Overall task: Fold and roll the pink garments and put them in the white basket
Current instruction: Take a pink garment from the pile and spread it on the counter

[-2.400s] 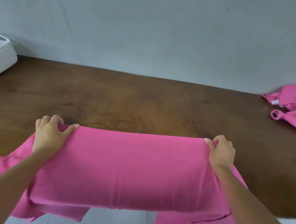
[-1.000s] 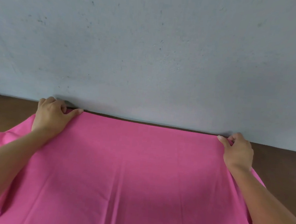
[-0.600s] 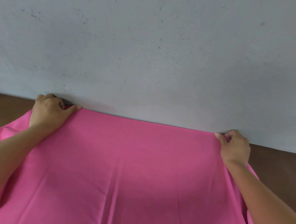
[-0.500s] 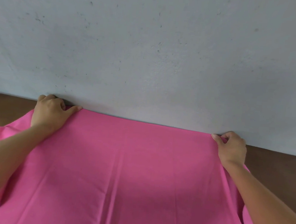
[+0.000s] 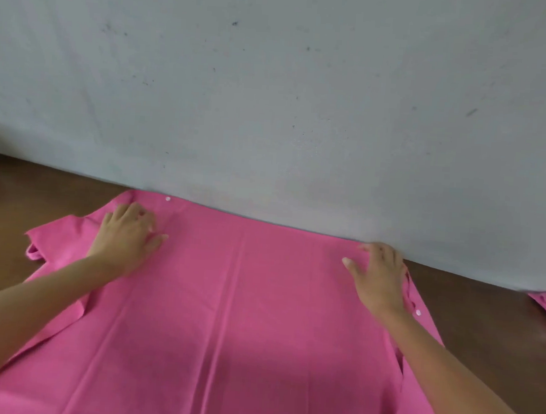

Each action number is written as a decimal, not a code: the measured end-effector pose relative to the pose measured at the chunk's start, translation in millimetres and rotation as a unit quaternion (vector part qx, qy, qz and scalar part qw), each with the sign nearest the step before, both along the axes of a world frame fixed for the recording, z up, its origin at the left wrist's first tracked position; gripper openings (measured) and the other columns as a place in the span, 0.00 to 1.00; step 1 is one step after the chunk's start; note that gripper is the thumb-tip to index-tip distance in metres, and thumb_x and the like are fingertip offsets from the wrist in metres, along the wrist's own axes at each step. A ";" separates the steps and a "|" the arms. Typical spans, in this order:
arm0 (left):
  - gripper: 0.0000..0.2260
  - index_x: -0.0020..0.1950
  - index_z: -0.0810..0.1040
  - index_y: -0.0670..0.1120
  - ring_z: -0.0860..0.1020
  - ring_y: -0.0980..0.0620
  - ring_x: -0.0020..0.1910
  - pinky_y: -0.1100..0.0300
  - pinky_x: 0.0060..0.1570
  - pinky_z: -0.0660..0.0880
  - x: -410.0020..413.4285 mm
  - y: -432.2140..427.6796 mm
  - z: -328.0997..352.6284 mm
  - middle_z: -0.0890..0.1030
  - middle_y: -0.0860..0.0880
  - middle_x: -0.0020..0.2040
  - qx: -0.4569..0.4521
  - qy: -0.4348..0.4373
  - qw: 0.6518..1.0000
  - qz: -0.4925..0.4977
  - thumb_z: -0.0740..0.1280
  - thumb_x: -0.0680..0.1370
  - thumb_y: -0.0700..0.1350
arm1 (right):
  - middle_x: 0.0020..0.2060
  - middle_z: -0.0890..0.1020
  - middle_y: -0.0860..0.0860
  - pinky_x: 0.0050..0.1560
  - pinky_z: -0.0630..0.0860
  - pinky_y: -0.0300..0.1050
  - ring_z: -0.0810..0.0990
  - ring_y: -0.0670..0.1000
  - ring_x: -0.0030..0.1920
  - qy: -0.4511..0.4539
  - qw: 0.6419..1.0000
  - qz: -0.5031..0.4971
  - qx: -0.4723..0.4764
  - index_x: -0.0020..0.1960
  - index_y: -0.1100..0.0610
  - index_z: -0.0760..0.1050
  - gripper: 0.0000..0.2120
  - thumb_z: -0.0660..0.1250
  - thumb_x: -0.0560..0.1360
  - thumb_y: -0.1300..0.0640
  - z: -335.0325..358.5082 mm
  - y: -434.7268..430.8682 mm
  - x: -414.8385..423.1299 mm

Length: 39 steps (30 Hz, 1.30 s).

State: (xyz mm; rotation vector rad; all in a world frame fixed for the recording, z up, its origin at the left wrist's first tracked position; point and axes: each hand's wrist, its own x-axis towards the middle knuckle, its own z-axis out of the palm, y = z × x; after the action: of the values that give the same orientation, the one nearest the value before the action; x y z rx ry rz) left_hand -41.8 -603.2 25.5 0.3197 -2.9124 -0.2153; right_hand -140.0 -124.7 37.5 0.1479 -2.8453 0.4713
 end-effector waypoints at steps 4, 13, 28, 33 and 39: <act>0.11 0.47 0.79 0.47 0.75 0.41 0.53 0.43 0.53 0.73 69.3 9.7 -2.8 0.77 0.47 0.51 0.023 0.030 0.999 -0.028 0.71 0.76 0.55 | 0.60 0.76 0.50 0.66 0.66 0.54 0.68 0.54 0.63 -0.018 0.994 0.099 -0.042 0.60 0.51 0.76 0.21 0.64 0.76 0.37 -8.0 -43.7 43.4; 0.20 0.55 0.78 0.50 0.73 0.47 0.56 0.49 0.54 0.74 185.7 7.3 -15.4 0.75 0.51 0.60 0.082 0.046 0.995 0.029 0.60 0.75 0.62 | 0.62 0.74 0.44 0.69 0.65 0.48 0.66 0.46 0.65 -0.047 0.963 0.246 -0.098 0.62 0.49 0.75 0.22 0.62 0.76 0.35 -27.7 -145.3 147.3; 0.12 0.48 0.76 0.52 0.71 0.49 0.45 0.53 0.45 0.68 291.3 -39.6 -40.4 0.74 0.55 0.44 0.058 0.097 0.982 0.154 0.59 0.78 0.58 | 0.75 0.69 0.55 0.75 0.60 0.51 0.62 0.56 0.78 -0.076 0.964 0.247 -0.066 0.72 0.56 0.72 0.26 0.57 0.81 0.41 -58.8 -281.0 271.1; 0.10 0.46 0.74 0.49 0.72 0.47 0.39 0.50 0.40 0.71 286.3 -70.3 -31.8 0.77 0.55 0.40 0.099 0.125 0.977 0.143 0.59 0.81 0.52 | 0.76 0.67 0.54 0.76 0.61 0.52 0.61 0.56 0.78 -0.047 0.973 0.224 -0.001 0.75 0.52 0.71 0.29 0.50 0.81 0.39 -55.3 -283.9 278.8; 0.08 0.44 0.71 0.47 0.69 0.47 0.37 0.50 0.39 0.69 287.5 -136.3 -25.9 0.77 0.52 0.38 0.110 0.125 0.975 0.145 0.65 0.83 0.45 | 0.80 0.61 0.50 0.78 0.49 0.46 0.54 0.52 0.80 -0.077 0.973 0.213 0.040 0.78 0.49 0.64 0.31 0.45 0.81 0.36 -46.9 -285.2 281.8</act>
State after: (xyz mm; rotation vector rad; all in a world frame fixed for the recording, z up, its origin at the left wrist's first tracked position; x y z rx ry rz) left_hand 245.7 -739.5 -0.4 0.6935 -2.5578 -0.4937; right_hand 141.8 -409.9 -9.4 0.7820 -2.9827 0.4643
